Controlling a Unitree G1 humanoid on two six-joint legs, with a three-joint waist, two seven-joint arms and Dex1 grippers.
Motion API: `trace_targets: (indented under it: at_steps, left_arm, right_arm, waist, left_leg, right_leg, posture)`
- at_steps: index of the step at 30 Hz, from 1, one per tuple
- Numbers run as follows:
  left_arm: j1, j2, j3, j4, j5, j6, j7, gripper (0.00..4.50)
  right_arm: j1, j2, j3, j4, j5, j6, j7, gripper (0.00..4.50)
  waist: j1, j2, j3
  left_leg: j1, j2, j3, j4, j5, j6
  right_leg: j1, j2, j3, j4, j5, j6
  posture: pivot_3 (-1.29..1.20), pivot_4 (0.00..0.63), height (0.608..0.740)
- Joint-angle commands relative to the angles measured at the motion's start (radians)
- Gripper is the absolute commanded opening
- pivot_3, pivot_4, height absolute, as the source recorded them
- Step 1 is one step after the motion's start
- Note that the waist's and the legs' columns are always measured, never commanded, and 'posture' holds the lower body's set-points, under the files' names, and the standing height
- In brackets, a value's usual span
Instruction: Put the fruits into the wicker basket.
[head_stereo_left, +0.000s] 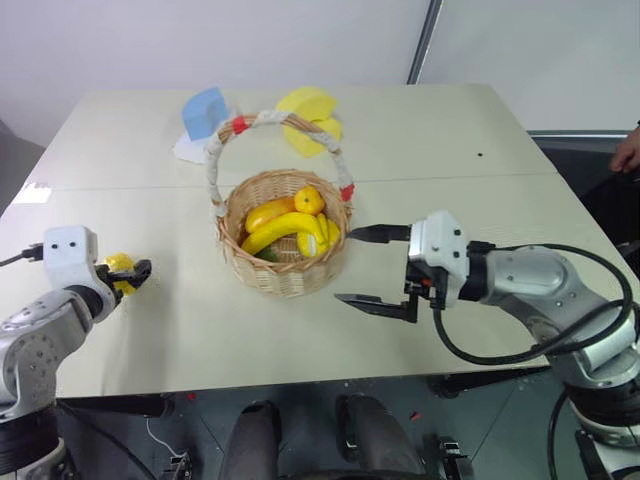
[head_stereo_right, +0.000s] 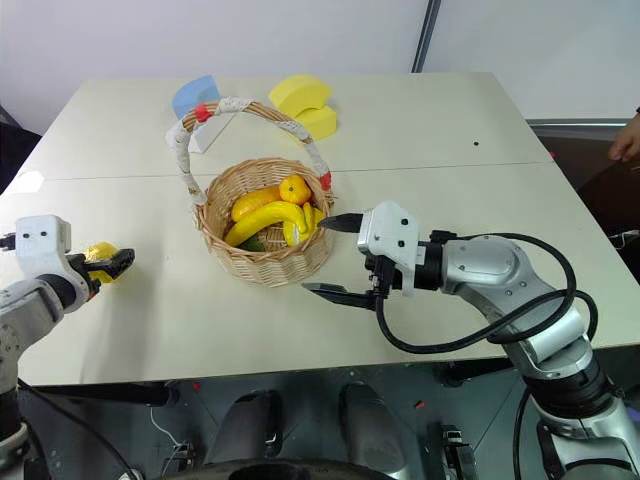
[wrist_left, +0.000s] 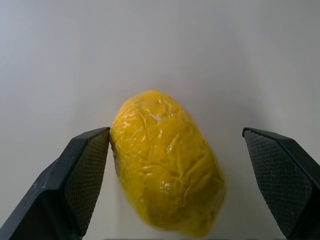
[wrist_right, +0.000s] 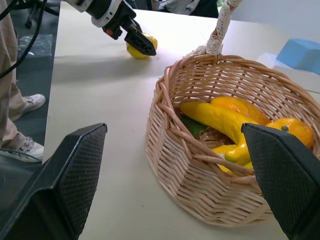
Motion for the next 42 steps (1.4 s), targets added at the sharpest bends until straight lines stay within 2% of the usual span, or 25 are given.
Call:
trace_targets:
  at_steps: [1, 4, 7, 8, 9, 13, 15, 18, 20, 22, 23, 27, 29, 30, 31, 32, 34, 37, 42]
  left_arm:
    - [-0.038, -0.021, 0.003, 0.031, 0.026, 0.025, 0.01, 4.5]
    - [-0.051, -0.037, 0.003, 0.042, 0.047, 0.013, 0.004, 3.64]
    - [-0.056, -0.043, 0.006, 0.043, 0.06, 0.013, -0.006, 2.14]
    - [-0.059, -0.035, -0.001, 0.045, 0.071, 0.023, -0.008, 1.81]
    - [-0.06, -0.024, -0.005, 0.048, 0.08, 0.024, -0.014, 1.78]
    - [0.007, 0.068, 0.008, -0.016, 0.097, -0.141, -0.187, 1.78]
    - [0.052, 0.1, 0.047, -0.085, 0.038, -0.211, -0.328, 1.78]
    - [0.071, 0.118, 0.134, -0.243, -0.207, -0.21, -0.527, 1.78]
    - [0.018, 0.121, 0.123, -0.313, -0.376, -0.17, -0.545, 1.78]
    - [-0.058, 0.125, 0.019, -0.361, -0.423, -0.149, -0.509, 1.78]
    - [-0.093, 0.122, -0.043, -0.37, -0.403, -0.141, -0.479, 1.78]
    - [-0.242, 0.099, -0.356, -0.318, -0.194, -0.146, -0.375, 1.78]
    - [-0.293, 0.064, -0.44, -0.261, -0.133, -0.161, -0.349, 1.78]
    - [-0.31, 0.047, -0.457, -0.236, -0.116, -0.163, -0.34, 2.81]
    - [-0.325, 0.037, -0.476, -0.216, -0.093, -0.172, -0.34, 3.03]
    - [-0.334, 0.032, -0.489, -0.204, -0.075, -0.178, -0.342, 3.6]
    - [-0.354, 0.027, -0.52, -0.184, -0.027, -0.211, -0.36, 4.45]
    - [-0.368, 0.02, -0.551, -0.188, -0.002, -0.283, -0.436, 4.45]
    - [-0.334, 0.012, -0.596, -0.266, -0.048, -0.364, -0.62, 4.45]
  right_arm:
    - [-0.031, 0.015, -0.005, -0.009, -0.007, -0.016, -0.002, 4.5]
    - [-0.038, 0.023, -0.002, -0.009, -0.014, -0.013, -0.005, 4.5]
    - [-0.041, 0.027, -0.002, -0.01, -0.018, -0.012, -0.006, 4.5]
    - [-0.045, 0.03, -0.003, -0.01, -0.021, -0.011, -0.008, 4.5]
    - [-0.048, 0.032, -0.004, -0.009, -0.023, -0.01, -0.01, 4.5]
    - [-0.05, 0.028, -0.013, -0.007, -0.029, -0.007, -0.01, 4.5]
    - [-0.052, 0.02, -0.026, 0.003, -0.029, -0.007, -0.006, 4.5]
    - [-0.058, 0.003, -0.056, 0.037, -0.025, -0.008, 0.005, 4.5]
    - [-0.058, -0.011, -0.07, 0.064, -0.033, -0.015, 0.014, 4.5]
    - [-0.054, -0.023, -0.085, 0.086, -0.042, -0.019, 0.015, 4.5]
    - [-0.051, -0.027, -0.091, 0.093, -0.042, -0.016, 0.014, 4.5]
    - [-0.017, -0.054, -0.125, 0.103, -0.054, 0.008, -0.009, 4.5]
    - [0.009, -0.07, -0.144, 0.102, -0.061, 0.015, -0.02, 4.5]
    - [0.021, -0.075, -0.155, 0.101, -0.062, 0.017, -0.025, 4.5]
    - [0.041, -0.082, -0.176, 0.101, -0.063, 0.024, -0.035, 4.5]
    - [0.054, -0.086, -0.192, 0.1, -0.063, 0.029, -0.043, 4.5]
    - [0.096, -0.096, -0.251, 0.115, -0.06, 0.041, -0.06, 4.5]
    - [0.176, -0.115, -0.362, 0.17, -0.065, 0.064, -0.082, 4.5]
    - [0.307, -0.157, -0.458, 0.3, -0.161, 0.041, -0.131, 4.5]
  waist:
    - [0.001, 0.0, 0.0]
    - [0.0, 0.0, 0.0]
    - [0.001, 0.0, 0.0]
    - [0.001, 0.0, 0.0]
    - [0.001, 0.0, 0.0]
    - [-0.003, 0.0, 0.0]
    - [-0.003, 0.0, 0.0]
    - [0.004, 0.0, 0.0]
    - [0.012, 0.0, 0.0]
    - [0.022, 0.0, 0.001]
    - [0.025, 0.0, 0.001]
    - [0.027, 0.001, 0.001]
    - [0.026, 0.001, 0.001]
    - [0.026, 0.001, 0.001]
    - [0.025, 0.001, 0.001]
    - [0.022, 0.001, 0.001]
    - [0.02, 0.001, 0.001]
    - [0.027, 0.001, 0.001]
    - [0.028, 0.001, 0.001]
  left_leg:
    - [0.0, 0.0, 0.0, 0.0, 0.0, 0.0]
    - [0.0, 0.0, 0.0, 0.001, 0.0, 0.0]
    - [0.0, 0.0, 0.0, 0.001, 0.0, 0.0]
    - [0.0, 0.0, -0.001, 0.002, 0.0, 0.0]
    - [0.0, 0.0, -0.001, 0.002, 0.0, 0.0]
    - [0.0, 0.0, -0.001, 0.003, 0.0, 0.0]
    - [0.0, 0.001, -0.001, 0.003, 0.0, 0.0]
    - [-0.002, 0.001, 0.0, 0.002, 0.0, 0.0]
    - [-0.002, 0.0, 0.001, 0.003, 0.0, 0.0]
    - [-0.002, -0.001, 0.001, 0.003, 0.0, 0.0]
    - [-0.002, -0.002, 0.002, 0.005, 0.0, 0.0]
    - [-0.002, -0.004, 0.001, 0.009, 0.0, 0.0]
    - [-0.002, -0.003, 0.001, 0.011, 0.0, 0.0]
    - [-0.003, -0.003, 0.0, 0.011, 0.0, 0.0]
    - [-0.003, -0.003, 0.0, 0.011, 0.0, 0.0]
    - [-0.003, -0.002, 0.0, 0.011, 0.0, 0.001]
    - [-0.003, -0.001, 0.0, 0.011, -0.001, 0.002]
    - [-0.003, 0.0, -0.002, 0.011, -0.001, 0.002]
    - [-0.003, 0.0, 0.0, 0.011, -0.001, 0.002]
  right_leg:
    - [0.0, 0.0, 0.0, 0.001, 0.0, 0.0]
    - [0.0, 0.0, 0.0, 0.002, 0.0, 0.0]
    - [-0.001, 0.0, 0.0, 0.004, 0.0, 0.0]
    - [-0.001, 0.0, 0.0, 0.005, -0.001, 0.0]
    - [-0.001, 0.0, 0.0, 0.006, -0.001, 0.0]
    - [-0.002, 0.0, 0.0, 0.007, -0.001, 0.0]
    - [-0.003, 0.0, 0.0, 0.007, -0.001, 0.0]
    - [-0.004, -0.003, 0.0, 0.006, -0.002, -0.002]
    - [-0.004, -0.007, -0.001, 0.006, -0.002, -0.002]
    - [-0.004, -0.009, -0.001, 0.006, -0.002, -0.002]
    - [-0.003, -0.008, -0.001, 0.006, -0.002, -0.002]
    - [0.0, -0.006, -0.001, 0.006, -0.003, -0.001]
    - [0.0, -0.004, -0.001, 0.007, -0.003, 0.001]
    - [0.0, -0.003, 0.0, 0.007, -0.003, 0.001]
    - [0.0, -0.003, 0.0, 0.007, -0.003, 0.001]
    - [0.0, -0.002, 0.0, 0.007, -0.003, 0.001]
    - [0.0, 0.0, 0.001, 0.007, -0.003, 0.001]
    - [0.0, 0.002, 0.0, 0.008, -0.003, 0.002]
    - [0.0, 0.0, 0.001, 0.007, -0.004, 0.001]
  posture:
    - [0.0, 0.15, 0.74]
    - [0.0, 0.15, 0.74]
    - [0.0, 0.15, 0.74]
    - [0.0, 0.15, 0.74]
    - [0.0, 0.15, 0.74]
    - [0.0, 0.15, 0.74]
    - [0.0, 0.15, 0.74]
    - [0.0, 0.15, 0.74]
    - [0.0, 0.15, 0.74]
    - [0.0, 0.15, 0.74]
    - [0.0, 0.15, 0.74]
    - [0.0, 0.15, 0.74]
    - [0.0, 0.15, 0.74]
    - [0.0, 0.15, 0.74]
    - [0.0, 0.15, 0.74]
    - [0.0, 0.15, 0.74]
    - [0.0, 0.15, 0.74]
    - [0.0, 0.15, 0.74]
    - [0.0, 0.15, 0.74]
